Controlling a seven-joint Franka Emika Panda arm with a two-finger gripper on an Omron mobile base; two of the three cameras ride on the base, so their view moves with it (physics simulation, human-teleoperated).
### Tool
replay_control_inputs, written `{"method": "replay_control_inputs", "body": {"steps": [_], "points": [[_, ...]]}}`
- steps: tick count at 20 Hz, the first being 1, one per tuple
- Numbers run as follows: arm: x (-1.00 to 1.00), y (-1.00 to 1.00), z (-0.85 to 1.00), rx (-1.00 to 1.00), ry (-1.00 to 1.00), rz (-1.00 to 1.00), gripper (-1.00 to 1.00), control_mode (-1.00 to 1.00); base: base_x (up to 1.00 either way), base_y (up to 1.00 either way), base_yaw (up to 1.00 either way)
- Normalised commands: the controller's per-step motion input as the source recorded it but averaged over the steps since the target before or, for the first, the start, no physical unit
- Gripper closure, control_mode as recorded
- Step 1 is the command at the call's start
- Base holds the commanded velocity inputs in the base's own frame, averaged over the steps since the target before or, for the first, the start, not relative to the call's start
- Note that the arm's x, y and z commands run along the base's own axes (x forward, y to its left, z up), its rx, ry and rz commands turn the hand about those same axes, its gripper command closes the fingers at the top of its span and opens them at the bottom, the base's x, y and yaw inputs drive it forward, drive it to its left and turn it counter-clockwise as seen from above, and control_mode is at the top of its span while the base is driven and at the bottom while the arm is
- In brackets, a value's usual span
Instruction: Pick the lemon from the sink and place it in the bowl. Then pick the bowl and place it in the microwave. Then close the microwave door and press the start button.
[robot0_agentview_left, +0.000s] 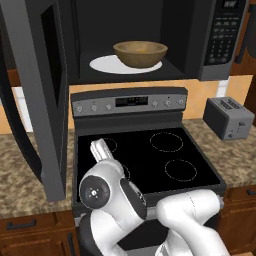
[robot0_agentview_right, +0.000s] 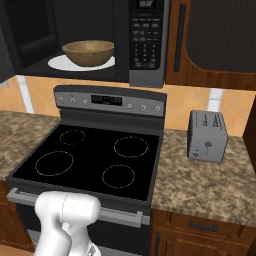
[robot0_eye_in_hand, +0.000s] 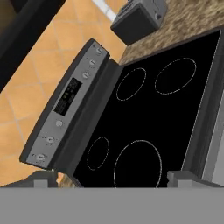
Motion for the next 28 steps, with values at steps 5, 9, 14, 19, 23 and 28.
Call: {"method": "replay_control_inputs", "body": {"steps": [5,9,14,19,23,28], "points": [[-0.09,0.99,-0.06,-0.17,-0.29,0.00,-1.00,-1.00,0.00,0.00,0.00],[-0.01,1.00,0.04,-0.17,-0.32,0.00,-1.00,-1.00,0.00,0.00,0.00],[0.00,1.00,0.15,-0.10,-0.24,0.00,-1.00,-1.00,0.00,0.00,0.00],[-0.04,0.62,0.47,0.00,-0.10,0.00,-1.00,-1.00,0.00,0.00,0.00],[-0.31,0.10,0.57,0.00,-0.08,0.00,-1.00,-1.00,0.00,0.00,0.00],[-0.34,-0.24,0.53,0.11,-0.04,0.00,-1.00,-1.00,0.00,0.00,0.00]]}}
